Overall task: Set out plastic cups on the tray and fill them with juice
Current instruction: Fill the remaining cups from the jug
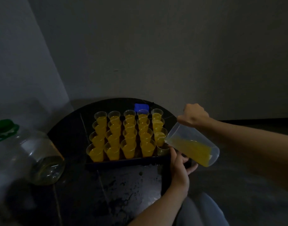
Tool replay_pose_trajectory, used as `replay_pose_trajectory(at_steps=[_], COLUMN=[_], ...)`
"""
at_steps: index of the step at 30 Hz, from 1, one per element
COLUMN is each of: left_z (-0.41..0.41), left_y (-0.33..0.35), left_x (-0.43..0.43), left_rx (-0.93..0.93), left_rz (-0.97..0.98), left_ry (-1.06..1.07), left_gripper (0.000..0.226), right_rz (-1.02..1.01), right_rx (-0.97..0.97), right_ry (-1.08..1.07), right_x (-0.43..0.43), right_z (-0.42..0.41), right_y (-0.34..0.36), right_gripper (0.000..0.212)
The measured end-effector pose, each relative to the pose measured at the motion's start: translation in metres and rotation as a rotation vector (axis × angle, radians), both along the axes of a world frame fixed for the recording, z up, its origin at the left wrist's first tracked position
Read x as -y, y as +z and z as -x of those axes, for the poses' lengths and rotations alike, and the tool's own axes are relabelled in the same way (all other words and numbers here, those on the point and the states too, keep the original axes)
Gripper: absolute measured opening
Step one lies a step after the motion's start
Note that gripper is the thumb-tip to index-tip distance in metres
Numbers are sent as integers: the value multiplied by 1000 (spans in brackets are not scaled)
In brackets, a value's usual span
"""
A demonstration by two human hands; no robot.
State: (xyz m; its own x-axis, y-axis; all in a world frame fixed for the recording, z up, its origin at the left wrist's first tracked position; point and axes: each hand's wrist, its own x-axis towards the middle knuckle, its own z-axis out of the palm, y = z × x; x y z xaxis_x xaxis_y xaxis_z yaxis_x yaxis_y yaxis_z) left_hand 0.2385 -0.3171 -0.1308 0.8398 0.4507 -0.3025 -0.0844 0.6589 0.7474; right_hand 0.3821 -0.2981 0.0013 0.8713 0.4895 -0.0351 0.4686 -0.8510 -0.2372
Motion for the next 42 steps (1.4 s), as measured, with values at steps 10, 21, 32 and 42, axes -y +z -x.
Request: replay_pose_trajectory(at_steps=[10,21,32,42], left_z=[1,-3,-3,-2], left_y=[-1,-4,-4,-1], left_x=[1,3,-1,3], left_rx=[-12,-2,-2,4], left_rz=[15,-2,-3,-14], left_ry=[-14,-25,-7,-14], left_gripper=[45,60,56,54], right_rz=[34,38,45,59], right_rx=[-11,-5,1,15], right_ry=[-2,51,43,52], right_x=[-1,-4,-10,-9], right_z=[0,-2,-3,-3], right_y=[0,0,-1,1], right_gripper=[23,28,29,28])
